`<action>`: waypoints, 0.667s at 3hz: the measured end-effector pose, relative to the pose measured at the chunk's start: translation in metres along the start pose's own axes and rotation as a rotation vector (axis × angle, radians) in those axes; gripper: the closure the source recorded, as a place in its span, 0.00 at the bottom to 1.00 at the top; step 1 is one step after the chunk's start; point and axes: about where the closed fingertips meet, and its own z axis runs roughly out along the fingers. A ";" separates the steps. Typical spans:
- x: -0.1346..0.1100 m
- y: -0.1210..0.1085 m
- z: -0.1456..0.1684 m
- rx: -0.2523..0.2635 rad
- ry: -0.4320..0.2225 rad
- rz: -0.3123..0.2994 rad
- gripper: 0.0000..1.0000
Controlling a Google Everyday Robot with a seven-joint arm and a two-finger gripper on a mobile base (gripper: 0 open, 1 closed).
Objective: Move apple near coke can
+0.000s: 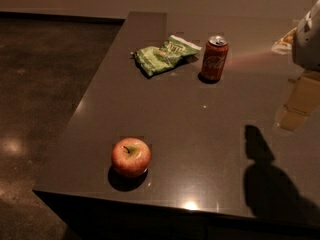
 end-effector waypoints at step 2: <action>-0.007 0.001 0.001 -0.015 -0.021 -0.015 0.00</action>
Offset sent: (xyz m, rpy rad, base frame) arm 0.0002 0.0146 -0.0046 0.0428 0.0423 0.0537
